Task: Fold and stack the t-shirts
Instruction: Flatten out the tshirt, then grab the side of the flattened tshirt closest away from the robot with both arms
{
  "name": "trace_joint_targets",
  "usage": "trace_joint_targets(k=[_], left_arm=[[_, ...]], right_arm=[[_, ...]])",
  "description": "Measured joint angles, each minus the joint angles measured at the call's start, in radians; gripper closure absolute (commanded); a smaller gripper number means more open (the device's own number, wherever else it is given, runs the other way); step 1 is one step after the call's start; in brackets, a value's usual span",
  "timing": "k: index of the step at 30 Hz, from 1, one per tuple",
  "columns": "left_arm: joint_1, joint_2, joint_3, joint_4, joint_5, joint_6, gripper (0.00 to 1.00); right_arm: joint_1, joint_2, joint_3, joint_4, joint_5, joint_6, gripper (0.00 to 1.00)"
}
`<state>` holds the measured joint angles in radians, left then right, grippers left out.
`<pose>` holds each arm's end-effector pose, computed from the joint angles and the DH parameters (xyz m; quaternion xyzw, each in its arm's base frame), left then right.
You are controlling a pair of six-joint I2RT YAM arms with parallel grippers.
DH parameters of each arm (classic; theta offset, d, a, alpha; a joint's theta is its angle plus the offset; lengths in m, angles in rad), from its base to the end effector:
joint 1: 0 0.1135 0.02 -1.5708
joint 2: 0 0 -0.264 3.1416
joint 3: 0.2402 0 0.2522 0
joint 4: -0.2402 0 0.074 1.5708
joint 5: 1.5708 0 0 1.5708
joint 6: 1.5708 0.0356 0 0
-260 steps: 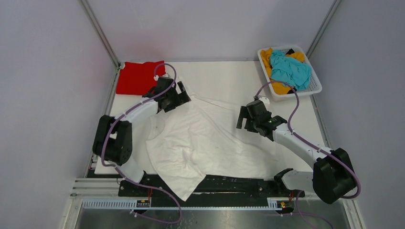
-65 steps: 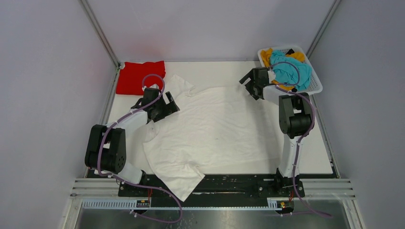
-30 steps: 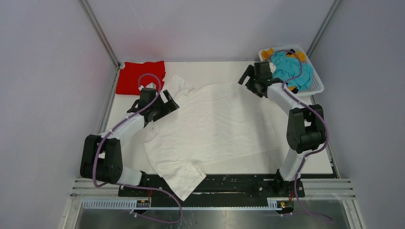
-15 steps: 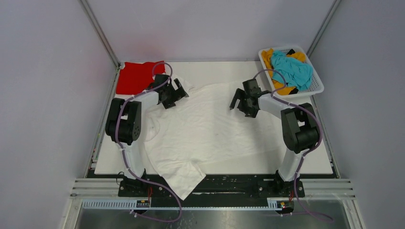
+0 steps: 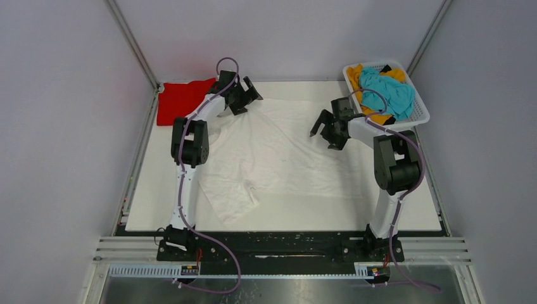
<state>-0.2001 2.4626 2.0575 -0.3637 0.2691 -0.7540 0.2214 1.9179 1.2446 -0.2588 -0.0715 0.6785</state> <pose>0.5392 -0.1190 0.1626 -0.1991 0.8919 -0.2873 0.2869 0.3936 0.0912 0.1680 0.2040 0.9267 0.1670 0.2678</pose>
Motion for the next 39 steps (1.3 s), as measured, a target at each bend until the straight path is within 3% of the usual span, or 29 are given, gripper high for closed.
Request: trace_joint_targets(k=[4, 9, 13, 16, 22, 25, 31, 34, 39], left_arm=[[0.0, 0.088, 0.15, -0.024, 0.021, -0.003, 0.01], [-0.003, 0.056, 0.142, -0.06, 0.027, 0.024, 0.01], [-0.019, -0.197, -0.143, -0.053, 0.002, 0.089, 0.01], [-0.058, -0.523, -0.446, 0.006, -0.026, 0.127, 0.01], [-0.187, -1.11, -0.935, 0.083, -0.151, 0.136, 0.01], [-0.25, -1.245, -1.114, 0.045, -0.249, 0.113, 0.02], [-0.356, -1.373, -1.442, -0.191, -0.383, 0.008, 0.12], [-0.428, -1.481, -1.52, -0.307, -0.406, -0.056, 0.15], [-0.525, -1.544, -1.538, -0.401, -0.433, -0.142, 0.31]], right_arm=[[-0.005, 0.036, 0.056, -0.009, 0.01, -0.019, 0.0], [-0.008, -0.011, 0.058, -0.019, 0.041, -0.066, 0.0], [-0.009, -0.246, -0.085, -0.013, 0.095, -0.085, 0.01], [-0.013, -0.478, -0.224, 0.013, 0.124, -0.084, 0.01], [-0.039, -0.702, -0.431, 0.036, 0.134, -0.052, 0.01], [-0.042, -0.745, -0.499, 0.021, 0.138, -0.037, 0.0], [-0.045, -0.835, -0.526, 0.002, 0.191, -0.026, 0.01], [-0.045, -0.865, -0.526, 0.002, 0.223, -0.025, 0.01], [-0.045, -0.869, -0.53, 0.0, 0.255, -0.023, 0.01]])
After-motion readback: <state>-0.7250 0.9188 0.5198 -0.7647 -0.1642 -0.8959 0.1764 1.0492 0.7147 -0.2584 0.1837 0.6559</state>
